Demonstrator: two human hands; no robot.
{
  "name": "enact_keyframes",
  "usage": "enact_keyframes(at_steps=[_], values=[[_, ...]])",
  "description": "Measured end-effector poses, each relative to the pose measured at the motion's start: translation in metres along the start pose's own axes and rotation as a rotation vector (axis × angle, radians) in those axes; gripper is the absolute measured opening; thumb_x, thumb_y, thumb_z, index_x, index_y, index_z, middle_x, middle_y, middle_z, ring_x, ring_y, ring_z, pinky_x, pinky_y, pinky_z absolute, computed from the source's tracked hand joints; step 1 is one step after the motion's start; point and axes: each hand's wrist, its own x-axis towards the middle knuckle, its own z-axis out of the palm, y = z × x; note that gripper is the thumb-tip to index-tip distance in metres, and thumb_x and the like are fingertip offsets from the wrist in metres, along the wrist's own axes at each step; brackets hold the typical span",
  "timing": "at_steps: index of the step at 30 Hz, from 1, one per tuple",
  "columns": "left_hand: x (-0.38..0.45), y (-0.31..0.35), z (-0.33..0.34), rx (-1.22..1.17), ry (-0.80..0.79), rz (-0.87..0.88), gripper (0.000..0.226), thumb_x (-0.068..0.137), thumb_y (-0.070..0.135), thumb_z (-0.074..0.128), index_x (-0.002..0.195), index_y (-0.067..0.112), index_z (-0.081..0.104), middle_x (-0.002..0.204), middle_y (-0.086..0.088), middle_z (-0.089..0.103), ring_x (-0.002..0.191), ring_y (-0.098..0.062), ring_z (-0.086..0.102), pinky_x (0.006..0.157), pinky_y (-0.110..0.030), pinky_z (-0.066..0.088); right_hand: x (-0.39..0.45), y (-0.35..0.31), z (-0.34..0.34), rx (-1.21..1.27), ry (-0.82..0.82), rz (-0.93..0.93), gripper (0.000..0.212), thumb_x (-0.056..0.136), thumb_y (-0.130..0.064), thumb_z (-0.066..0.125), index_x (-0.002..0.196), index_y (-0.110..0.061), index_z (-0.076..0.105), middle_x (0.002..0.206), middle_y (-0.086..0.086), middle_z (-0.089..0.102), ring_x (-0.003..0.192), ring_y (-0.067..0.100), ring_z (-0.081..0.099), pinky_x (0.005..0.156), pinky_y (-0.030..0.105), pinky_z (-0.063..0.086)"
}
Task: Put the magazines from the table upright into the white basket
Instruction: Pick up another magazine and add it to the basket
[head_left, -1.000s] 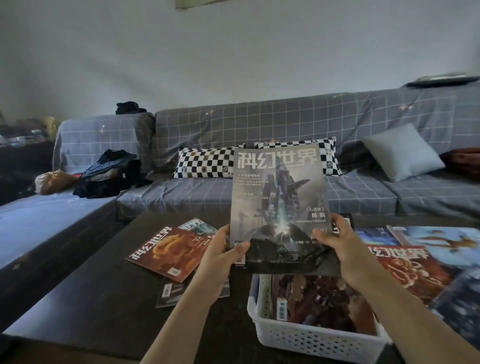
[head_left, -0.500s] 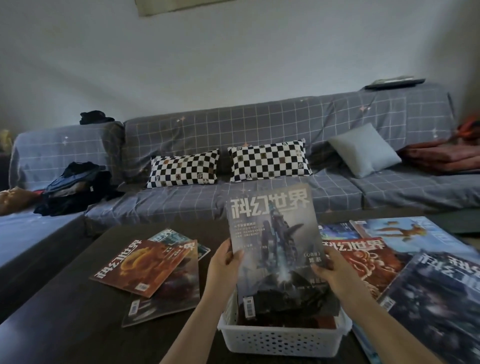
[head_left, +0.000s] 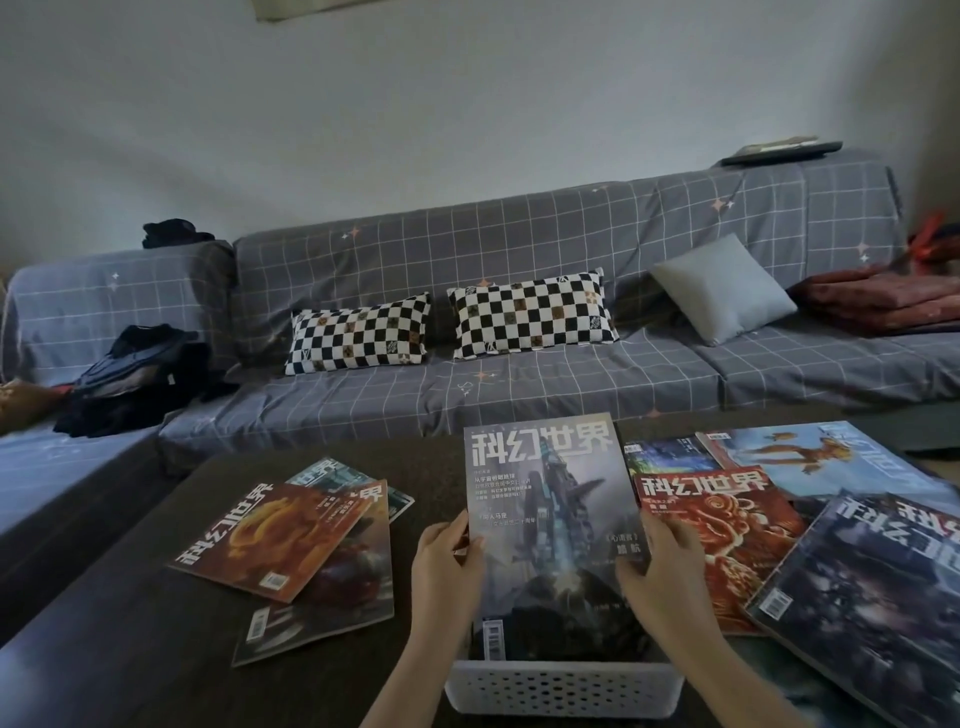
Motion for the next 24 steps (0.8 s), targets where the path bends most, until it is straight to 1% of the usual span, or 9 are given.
enact_keyframes(at_steps=[4, 6, 8, 10, 12, 15, 19, 21, 24], values=[[0.001, -0.004, 0.001, -0.017, 0.015, 0.01, 0.039, 0.092, 0.021, 0.061, 0.131, 0.019, 0.059, 0.121, 0.007, 0.056, 0.102, -0.005, 0.057, 0.084, -0.016, 0.045, 0.006, 0.002, 0.002, -0.002, 0.043, -0.011, 0.042, 0.088, -0.023, 0.061, 0.127, -0.011, 0.051, 0.114, 0.004, 0.057, 0.109, 0.02, 0.051, 0.094, 0.037, 0.046], [0.002, -0.005, 0.001, -0.008, 0.003, 0.015, 0.037, 0.092, 0.022, 0.06, 0.13, 0.021, 0.06, 0.12, 0.009, 0.057, 0.1, -0.004, 0.057, 0.077, -0.012, 0.043, 0.009, 0.003, 0.003, 0.023, 0.067, -0.018, 0.036, 0.089, -0.021, 0.06, 0.123, -0.012, 0.055, 0.108, 0.002, 0.06, 0.101, 0.017, 0.055, 0.085, 0.032, 0.049], [0.003, -0.006, 0.001, 0.006, -0.005, 0.024, 0.037, 0.093, 0.023, 0.059, 0.13, 0.021, 0.06, 0.119, 0.008, 0.059, 0.099, -0.004, 0.057, 0.07, -0.01, 0.041, 0.01, 0.004, 0.003, 0.025, 0.092, -0.031, 0.032, 0.089, -0.019, 0.059, 0.121, -0.013, 0.056, 0.103, -0.001, 0.06, 0.093, 0.013, 0.054, 0.072, 0.024, 0.044], [0.004, -0.007, 0.002, 0.022, -0.005, 0.042, 0.036, 0.093, 0.024, 0.059, 0.129, 0.02, 0.06, 0.117, 0.006, 0.059, 0.097, -0.005, 0.058, 0.068, -0.011, 0.042, 0.011, 0.005, 0.004, 0.024, 0.101, -0.05, 0.028, 0.089, -0.018, 0.059, 0.117, -0.014, 0.059, 0.098, -0.003, 0.06, 0.089, 0.012, 0.055, 0.069, 0.022, 0.044], [0.005, -0.008, 0.003, 0.037, -0.005, 0.051, 0.037, 0.093, 0.024, 0.059, 0.129, 0.018, 0.06, 0.116, 0.005, 0.06, 0.095, -0.007, 0.059, 0.07, -0.013, 0.043, 0.011, 0.007, 0.004, 0.013, 0.105, -0.056, 0.027, 0.089, -0.018, 0.059, 0.115, -0.013, 0.06, 0.099, -0.002, 0.063, 0.09, 0.013, 0.058, 0.074, 0.025, 0.048], [0.002, -0.007, 0.004, 0.029, 0.004, 0.053, 0.039, 0.094, 0.025, 0.058, 0.132, 0.016, 0.058, 0.115, 0.005, 0.059, 0.095, -0.006, 0.058, 0.074, -0.014, 0.044, 0.011, 0.008, 0.005, -0.015, 0.101, -0.052, 0.031, 0.088, -0.017, 0.06, 0.118, -0.011, 0.057, 0.104, 0.001, 0.061, 0.096, 0.015, 0.055, 0.082, 0.027, 0.046], [-0.002, 0.0, 0.002, -0.056, 0.035, 0.02, 0.046, 0.094, 0.025, 0.057, 0.138, 0.016, 0.05, 0.126, 0.002, 0.055, 0.105, -0.007, 0.057, 0.09, -0.027, 0.051, 0.005, 0.001, 0.004, 0.077, 0.107, -0.064, 0.049, 0.086, -0.014, 0.063, 0.132, -0.01, 0.045, 0.128, 0.009, 0.047, 0.115, 0.019, 0.044, 0.095, 0.035, 0.042], [-0.006, 0.003, -0.002, -0.108, 0.06, 0.029, 0.045, 0.094, 0.025, 0.056, 0.138, 0.018, 0.051, 0.127, 0.002, 0.053, 0.104, -0.005, 0.057, 0.086, -0.02, 0.05, -0.001, -0.003, 0.004, 0.132, 0.128, -0.164, 0.053, 0.085, -0.012, 0.065, 0.134, -0.012, 0.044, 0.131, 0.007, 0.041, 0.114, 0.012, 0.036, 0.096, 0.03, 0.039], [-0.01, 0.005, -0.011, -0.122, 0.054, 0.053, 0.038, 0.096, 0.031, 0.053, 0.133, 0.025, 0.054, 0.126, 0.006, 0.054, 0.096, 0.005, 0.056, 0.067, -0.003, 0.045, -0.008, -0.012, 0.008, 0.137, 0.108, -0.315, 0.047, 0.085, -0.017, 0.065, 0.13, -0.017, 0.049, 0.125, -0.001, 0.042, 0.111, 0.006, 0.035, 0.094, 0.021, 0.034]])
